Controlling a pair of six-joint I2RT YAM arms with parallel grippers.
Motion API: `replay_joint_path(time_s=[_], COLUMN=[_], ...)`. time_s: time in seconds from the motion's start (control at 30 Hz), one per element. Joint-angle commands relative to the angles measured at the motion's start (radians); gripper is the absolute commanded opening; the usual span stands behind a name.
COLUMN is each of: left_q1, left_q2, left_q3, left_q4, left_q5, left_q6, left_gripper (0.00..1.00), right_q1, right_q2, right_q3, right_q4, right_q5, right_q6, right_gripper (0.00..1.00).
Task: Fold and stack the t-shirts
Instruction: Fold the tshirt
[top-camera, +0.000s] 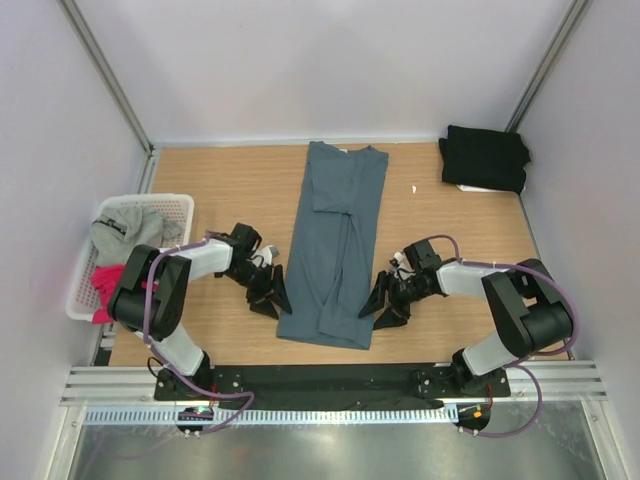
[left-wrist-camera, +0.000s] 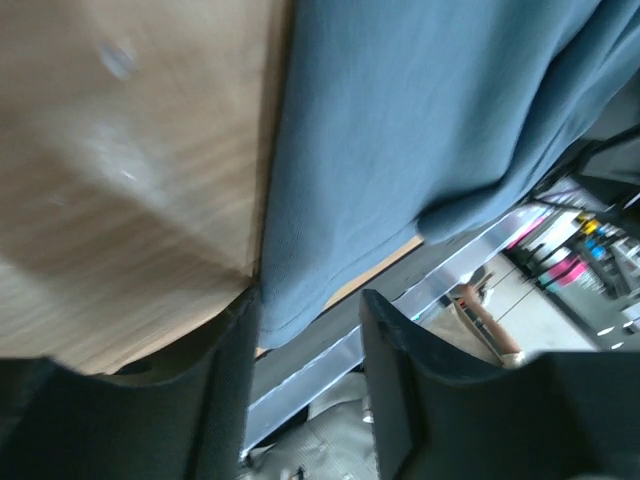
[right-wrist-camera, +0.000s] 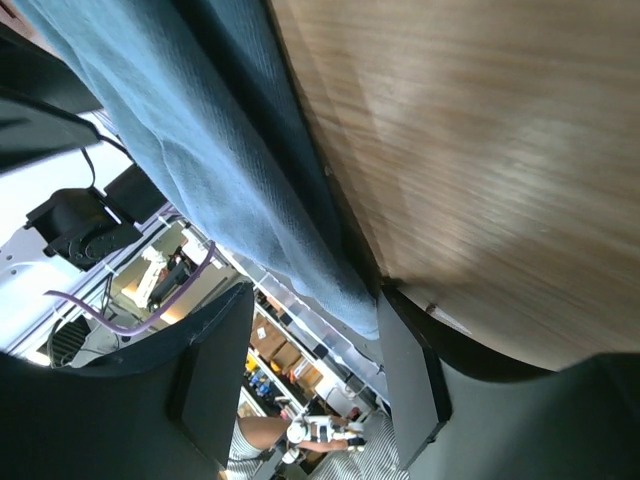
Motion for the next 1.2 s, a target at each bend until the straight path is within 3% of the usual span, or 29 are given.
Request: replay_joint_path(time_s=[0.0,0.2,0.27,0.37,0.4,0.5,0.73,0.9,1.17], left_q1=[-0.032,-0.03,-0.032,-0.036,-0.038,-0.05,-0.061,-0.059,-0.021], left_q2=[-0.058,-0.031,-0.024,-0.018,-0.02,-0.03,-0.11,-0.15,-0.011], left_q3=[-0.051,-0.061,-0.052,-0.041,-0.041,-0.041,0.01,0.118,0.411], left_q4=[0.034,0.053,0.051,0.048,0.048,0.051,0.044,0.002,-0.021], left_q5=[0.009,0.001,0.016,0.026,0.027,0.03,0.084,0.064,0.046], left_q6=[-0.03,-0.043,-0.044,-0.047,-0.046,-0.046,-0.026,0.026,0.074], left_gripper=[0.44,0.34,0.19,0.01,0.0,0.0,0.0,0.0,0.0], right_q1=[0.038,0.057,0.069,0.074,0.075,0.074,0.054,-0.059,-0.142], right_q2=[0.037,0.098,0.108,0.094,0.088,0.062,-0.001,-0.021,0.041], right_q3=[-0.025,0.019,0.024,0.019,0.019,0.016,0.089,0.209,0.416], right_q4=[0.013,0.05,0.068,0.067,0.064,0.065,0.018,-0.019,-0.011], right_q5=[0.08,0.084,0.071,0.066,0.067,0.07,0.069,0.055,0.047], right_q6=[0.011,0.014,0.018,0.017,0.015,0.014,-0.069,-0.109,-0.213], right_gripper=[0.59,0.56,0.5,0.31,0.19,0.01,0.02,0.01,0.01])
